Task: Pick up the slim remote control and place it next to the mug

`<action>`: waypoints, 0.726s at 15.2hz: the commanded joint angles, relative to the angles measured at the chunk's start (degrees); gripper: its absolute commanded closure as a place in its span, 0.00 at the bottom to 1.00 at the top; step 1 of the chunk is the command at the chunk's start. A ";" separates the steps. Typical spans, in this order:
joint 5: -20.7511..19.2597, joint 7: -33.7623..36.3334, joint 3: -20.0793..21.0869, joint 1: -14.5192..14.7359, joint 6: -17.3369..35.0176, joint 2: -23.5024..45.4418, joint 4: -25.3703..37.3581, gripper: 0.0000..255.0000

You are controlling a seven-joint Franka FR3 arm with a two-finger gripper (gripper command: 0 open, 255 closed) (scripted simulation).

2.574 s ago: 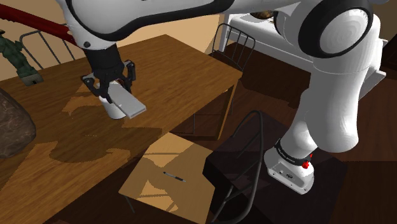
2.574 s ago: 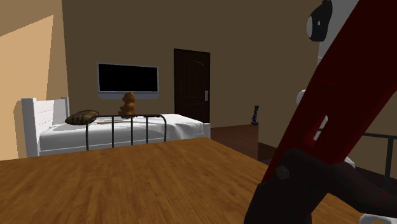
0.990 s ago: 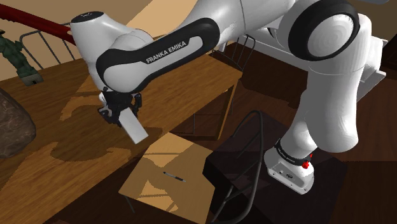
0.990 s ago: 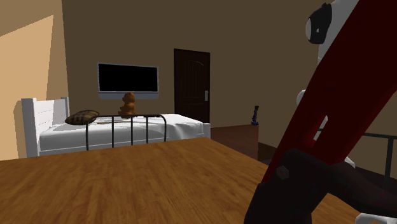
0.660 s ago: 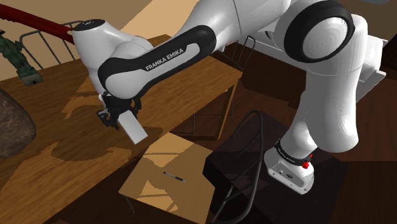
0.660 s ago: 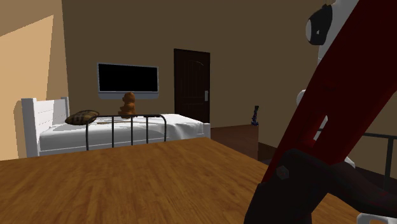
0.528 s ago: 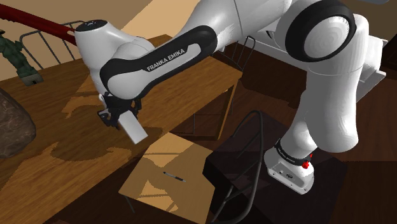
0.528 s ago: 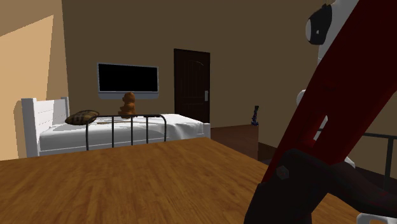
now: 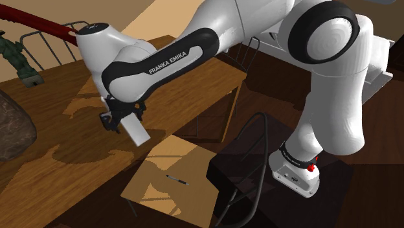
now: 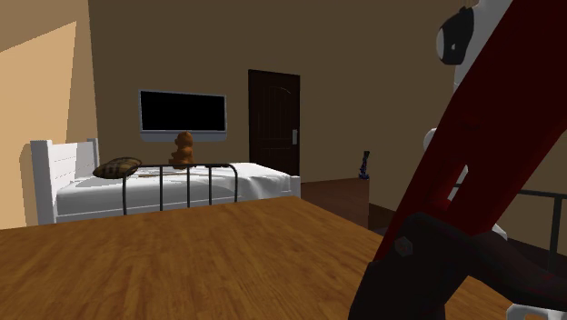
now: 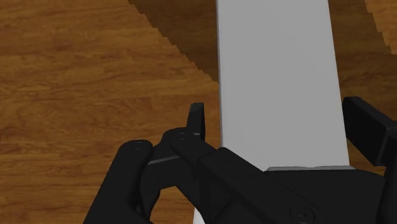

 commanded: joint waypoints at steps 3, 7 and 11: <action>0.03 -0.41 -0.24 -0.36 0.14 0.76 -0.80 0.00; 0.57 -0.03 0.28 0.03 -4.88 -1.63 1.88 0.00; 0.69 -0.11 0.34 0.02 -6.20 -2.05 2.78 0.00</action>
